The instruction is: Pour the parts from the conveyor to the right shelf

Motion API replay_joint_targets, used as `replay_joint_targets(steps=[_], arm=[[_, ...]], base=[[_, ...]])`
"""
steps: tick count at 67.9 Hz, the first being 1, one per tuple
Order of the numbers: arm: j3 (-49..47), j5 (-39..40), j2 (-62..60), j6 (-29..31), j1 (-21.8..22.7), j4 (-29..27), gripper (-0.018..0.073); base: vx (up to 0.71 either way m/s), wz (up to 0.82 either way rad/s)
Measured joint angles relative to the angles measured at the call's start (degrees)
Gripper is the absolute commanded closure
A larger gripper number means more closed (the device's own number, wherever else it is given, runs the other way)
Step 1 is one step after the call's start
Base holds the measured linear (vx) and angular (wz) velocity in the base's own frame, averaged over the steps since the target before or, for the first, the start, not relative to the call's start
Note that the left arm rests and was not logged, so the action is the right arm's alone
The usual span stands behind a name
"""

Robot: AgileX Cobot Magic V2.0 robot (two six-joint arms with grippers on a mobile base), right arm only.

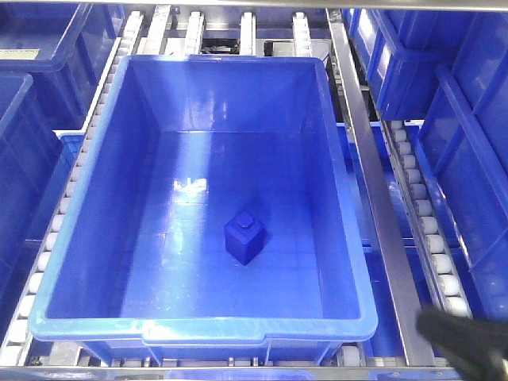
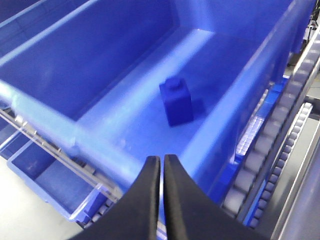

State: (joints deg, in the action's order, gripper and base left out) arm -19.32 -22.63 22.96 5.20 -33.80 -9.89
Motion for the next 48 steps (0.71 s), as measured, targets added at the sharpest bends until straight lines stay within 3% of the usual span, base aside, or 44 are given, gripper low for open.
replay_joint_targets(steps=[12, 18, 33, 48], arm=[[8.70, 0.19, -10.84, 0.00, 0.07, -0.78, 0.0568], [12.38, 2.29, -15.20, 0.00, 2.28, -0.83, 0.0568], [19.62, 12.61, -20.79, 0.00, 13.62, 5.45, 0.0568], [20.87, 17.07, -23.41, 0.00, 26.70, 12.68, 0.0568]], base=[[0.00, 0.00], [0.00, 0.00], [0.00, 0.00], [0.00, 0.00]])
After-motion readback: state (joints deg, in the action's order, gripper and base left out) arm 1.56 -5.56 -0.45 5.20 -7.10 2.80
